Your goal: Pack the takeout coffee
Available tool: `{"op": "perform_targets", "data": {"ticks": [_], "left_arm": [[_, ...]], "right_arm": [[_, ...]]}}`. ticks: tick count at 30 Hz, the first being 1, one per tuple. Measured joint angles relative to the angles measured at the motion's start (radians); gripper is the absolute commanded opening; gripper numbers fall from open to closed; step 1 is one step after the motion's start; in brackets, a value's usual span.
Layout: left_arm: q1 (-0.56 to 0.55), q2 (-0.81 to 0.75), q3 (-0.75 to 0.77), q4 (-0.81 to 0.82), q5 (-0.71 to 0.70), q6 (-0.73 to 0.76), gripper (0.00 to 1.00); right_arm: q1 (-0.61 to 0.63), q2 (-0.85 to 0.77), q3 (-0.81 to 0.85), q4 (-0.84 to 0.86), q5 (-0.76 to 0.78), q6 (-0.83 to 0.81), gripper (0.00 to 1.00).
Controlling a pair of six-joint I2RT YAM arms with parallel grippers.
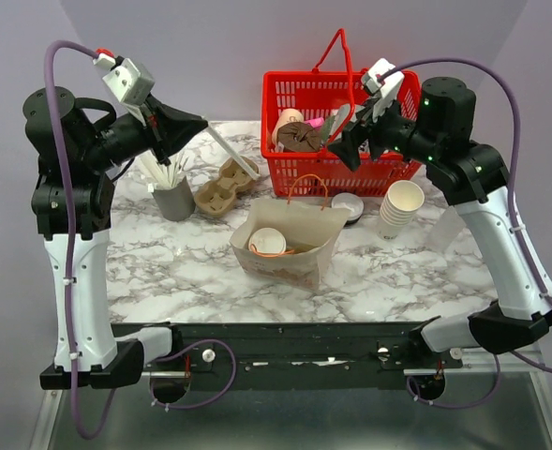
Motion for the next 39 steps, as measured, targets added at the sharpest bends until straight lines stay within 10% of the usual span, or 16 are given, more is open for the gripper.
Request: {"op": "perform_targets", "data": {"ticks": [20, 26, 39], "left_arm": [[-0.323, -0.032, -0.115, 0.060, 0.153, -0.129, 0.00], [-0.409, 0.011, -0.199, 0.076, 0.133, -0.121, 0.51], [-0.427, 0.270, 0.130, 0.040, 0.018, -0.060, 0.89]], "right_arm": [[-0.013, -0.038, -0.010, 0.135, 0.180, 0.005, 1.00], [-0.013, -0.052, -0.034, 0.138, 0.198, -0.004, 1.00], [-0.013, 0.023, 0.085, -0.014, 0.299, 0.086, 1.00]]}}
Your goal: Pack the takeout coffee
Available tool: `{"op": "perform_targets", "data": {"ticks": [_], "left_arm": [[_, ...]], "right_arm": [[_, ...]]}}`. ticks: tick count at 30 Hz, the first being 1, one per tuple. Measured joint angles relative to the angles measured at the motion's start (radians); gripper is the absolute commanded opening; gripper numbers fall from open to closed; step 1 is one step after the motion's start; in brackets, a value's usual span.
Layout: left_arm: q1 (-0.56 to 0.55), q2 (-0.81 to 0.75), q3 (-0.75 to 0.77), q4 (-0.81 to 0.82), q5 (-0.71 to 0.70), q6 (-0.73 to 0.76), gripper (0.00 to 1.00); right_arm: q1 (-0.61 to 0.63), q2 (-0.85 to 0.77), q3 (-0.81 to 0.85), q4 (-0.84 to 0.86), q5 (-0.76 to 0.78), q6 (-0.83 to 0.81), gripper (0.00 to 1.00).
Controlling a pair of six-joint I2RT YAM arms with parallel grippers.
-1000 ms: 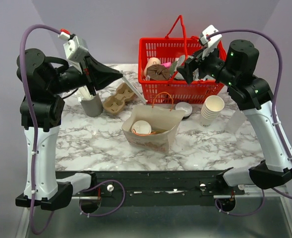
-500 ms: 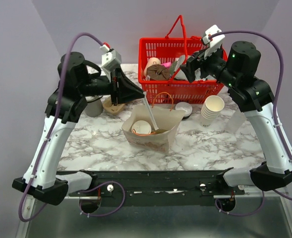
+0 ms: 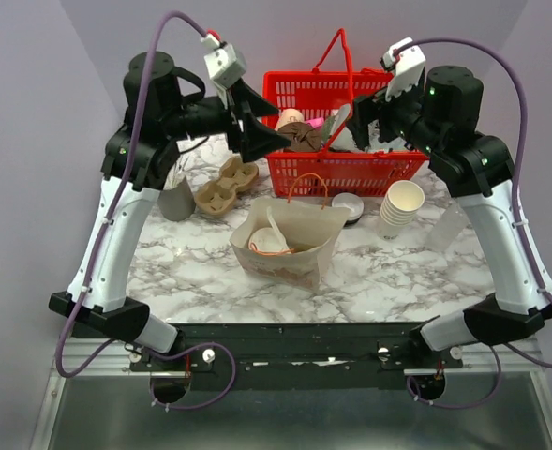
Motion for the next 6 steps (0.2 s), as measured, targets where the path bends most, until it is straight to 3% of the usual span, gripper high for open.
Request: {"op": "perform_targets", "data": {"ticks": [2, 6], "left_arm": [[0.029, 0.005, 0.056, -0.007, -0.032, 0.018, 0.99], [0.109, 0.008, 0.128, -0.008, -0.121, 0.041, 0.99]], "right_arm": [[0.000, 0.029, 0.047, -0.015, 0.049, 0.021, 1.00], [0.000, 0.051, 0.091, -0.019, 0.123, 0.045, 1.00]]}}
